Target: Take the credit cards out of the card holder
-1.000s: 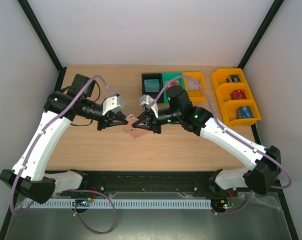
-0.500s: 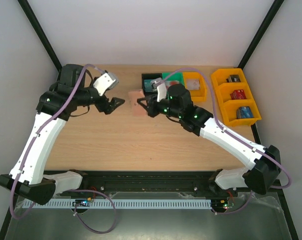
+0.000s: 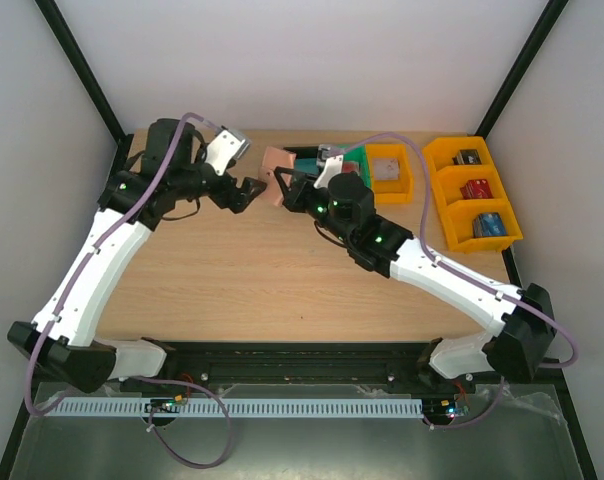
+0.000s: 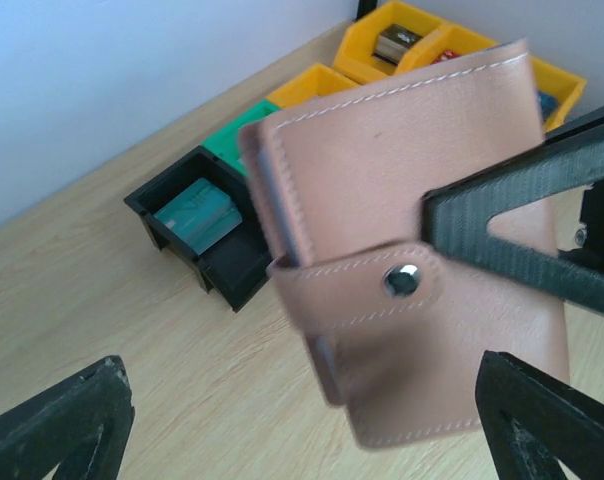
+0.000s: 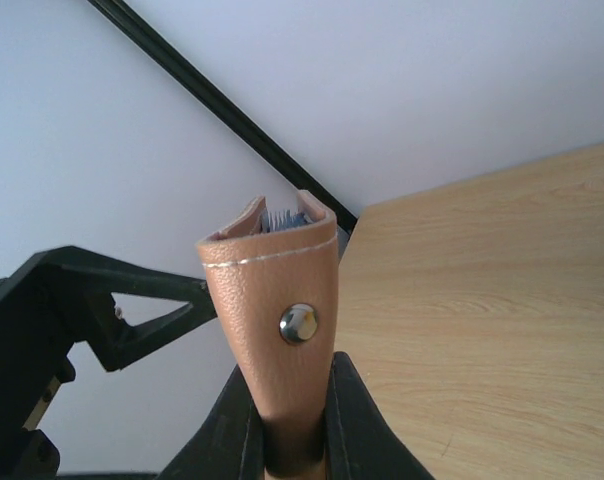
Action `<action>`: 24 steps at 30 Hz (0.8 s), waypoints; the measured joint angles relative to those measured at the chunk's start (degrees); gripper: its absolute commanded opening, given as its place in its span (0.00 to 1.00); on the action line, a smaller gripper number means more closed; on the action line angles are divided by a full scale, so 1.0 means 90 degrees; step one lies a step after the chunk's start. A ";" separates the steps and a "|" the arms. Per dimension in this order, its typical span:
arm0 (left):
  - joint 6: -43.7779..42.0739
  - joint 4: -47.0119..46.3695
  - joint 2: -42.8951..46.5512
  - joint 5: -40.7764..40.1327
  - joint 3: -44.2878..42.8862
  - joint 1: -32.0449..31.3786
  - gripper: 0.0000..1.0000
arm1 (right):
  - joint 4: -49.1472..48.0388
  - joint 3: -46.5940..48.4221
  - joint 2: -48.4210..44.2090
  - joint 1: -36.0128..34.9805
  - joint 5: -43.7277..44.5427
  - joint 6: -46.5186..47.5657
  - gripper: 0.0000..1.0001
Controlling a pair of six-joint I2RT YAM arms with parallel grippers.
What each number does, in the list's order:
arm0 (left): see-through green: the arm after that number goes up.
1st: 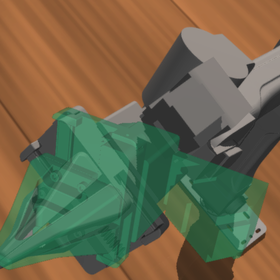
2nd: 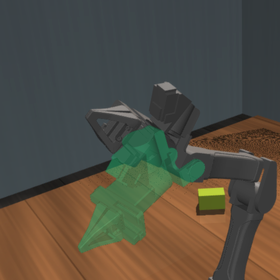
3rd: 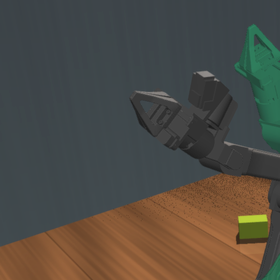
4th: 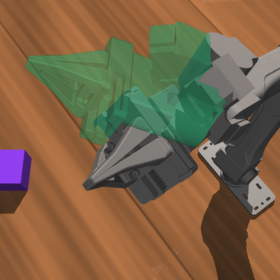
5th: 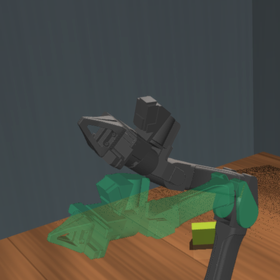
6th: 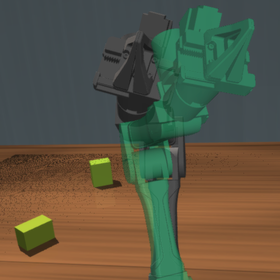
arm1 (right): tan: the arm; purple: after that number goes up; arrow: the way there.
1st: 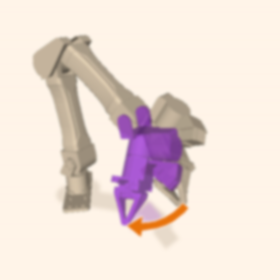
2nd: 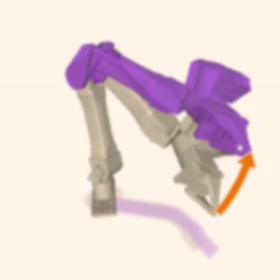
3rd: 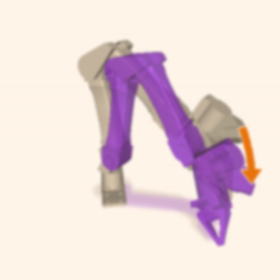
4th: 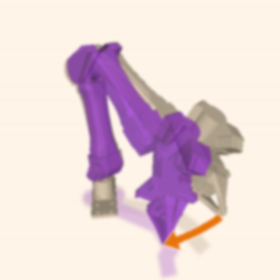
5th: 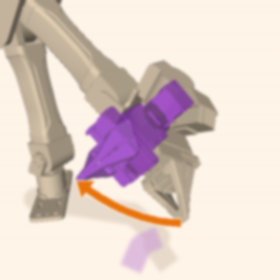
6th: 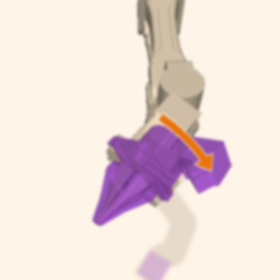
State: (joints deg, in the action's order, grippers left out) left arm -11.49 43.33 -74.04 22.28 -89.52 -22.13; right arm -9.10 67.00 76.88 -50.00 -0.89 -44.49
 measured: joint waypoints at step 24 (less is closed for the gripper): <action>0.0036 -0.0369 -0.0104 -0.0653 0.0080 -0.0313 0.68 | -0.0199 0.0095 0.0318 -0.0143 -0.0542 0.0087 0.02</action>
State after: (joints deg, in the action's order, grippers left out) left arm -11.16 40.01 -74.98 16.40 -88.79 -24.95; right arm -10.90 67.85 79.75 -51.29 -5.76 -43.70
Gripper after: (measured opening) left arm 0.546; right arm 0.063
